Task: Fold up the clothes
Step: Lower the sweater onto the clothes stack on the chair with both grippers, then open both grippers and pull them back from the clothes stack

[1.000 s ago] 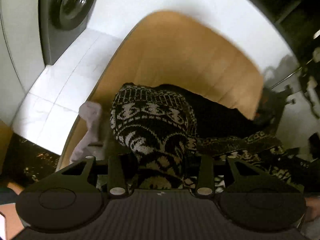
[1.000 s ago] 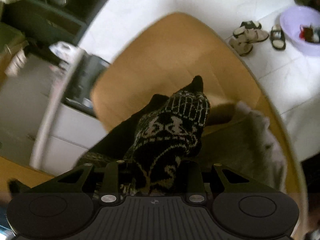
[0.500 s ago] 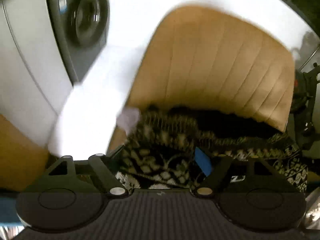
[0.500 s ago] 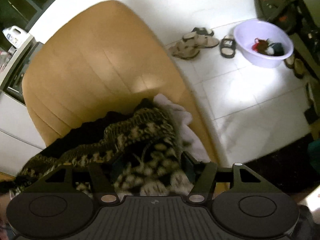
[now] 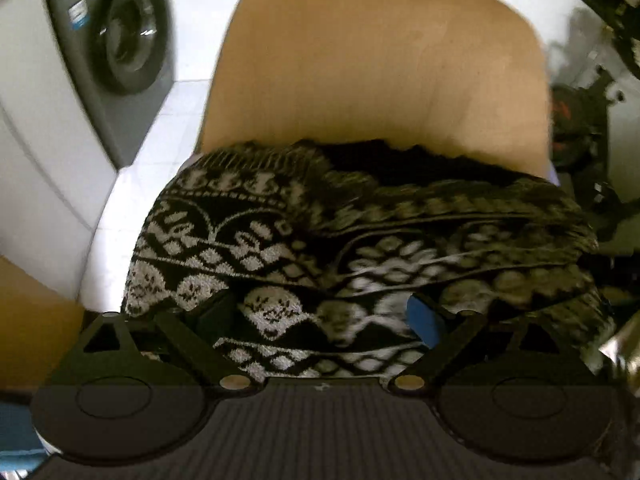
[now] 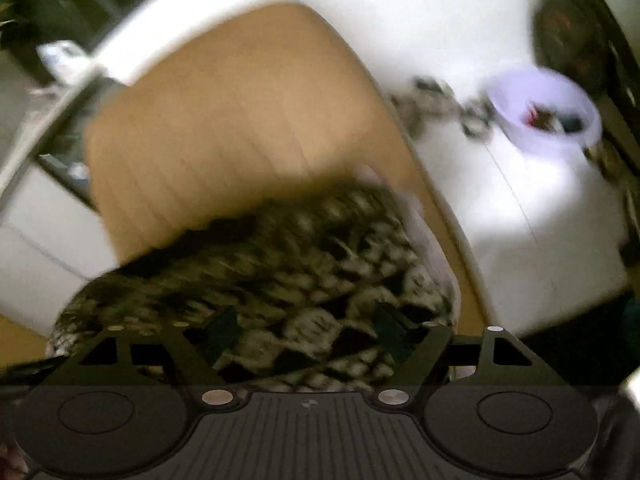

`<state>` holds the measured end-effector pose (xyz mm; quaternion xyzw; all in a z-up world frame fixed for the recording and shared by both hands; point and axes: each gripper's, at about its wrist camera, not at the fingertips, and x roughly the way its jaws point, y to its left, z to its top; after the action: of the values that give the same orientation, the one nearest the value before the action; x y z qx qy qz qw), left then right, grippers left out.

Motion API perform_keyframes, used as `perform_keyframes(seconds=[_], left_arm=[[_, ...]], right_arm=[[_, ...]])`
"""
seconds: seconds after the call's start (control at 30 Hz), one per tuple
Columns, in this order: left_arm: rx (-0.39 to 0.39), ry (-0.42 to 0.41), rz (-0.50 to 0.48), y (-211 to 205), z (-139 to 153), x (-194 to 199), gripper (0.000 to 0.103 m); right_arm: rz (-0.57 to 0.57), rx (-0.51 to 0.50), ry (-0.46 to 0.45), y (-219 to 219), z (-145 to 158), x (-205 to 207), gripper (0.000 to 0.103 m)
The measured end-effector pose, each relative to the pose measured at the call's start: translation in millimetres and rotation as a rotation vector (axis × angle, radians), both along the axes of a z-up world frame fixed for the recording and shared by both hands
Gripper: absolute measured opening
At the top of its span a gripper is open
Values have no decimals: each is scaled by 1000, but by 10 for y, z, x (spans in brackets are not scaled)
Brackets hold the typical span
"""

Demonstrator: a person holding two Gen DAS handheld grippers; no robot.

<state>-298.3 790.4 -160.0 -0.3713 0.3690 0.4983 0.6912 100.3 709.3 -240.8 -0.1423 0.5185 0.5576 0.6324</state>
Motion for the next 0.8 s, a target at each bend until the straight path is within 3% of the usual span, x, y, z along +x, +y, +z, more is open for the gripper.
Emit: perform_keyframes(seconds=[0.13, 0.27, 0.3, 0.43, 0.6, 0.8], left_arm=[[-35, 39, -1, 159, -191, 66, 103], [-66, 58, 35, 195, -62, 159, 103], [-63, 65, 58, 163, -3, 163, 103], [-1, 72, 157, -115, 355, 165, 103], [43, -37, 134, -594, 735, 53, 103], [122, 5, 67, -1402, 1125, -93, 103]], right_arm=[[0, -48, 21, 55, -258, 16, 74], [-34, -61, 31, 119, -111, 9, 76], [-43, -65, 33, 135, -66, 6, 82], [-157, 11, 61, -147, 282, -1, 102], [-196, 42, -43, -660, 751, -179, 102], [-146, 29, -100, -1315, 1181, -525, 102]])
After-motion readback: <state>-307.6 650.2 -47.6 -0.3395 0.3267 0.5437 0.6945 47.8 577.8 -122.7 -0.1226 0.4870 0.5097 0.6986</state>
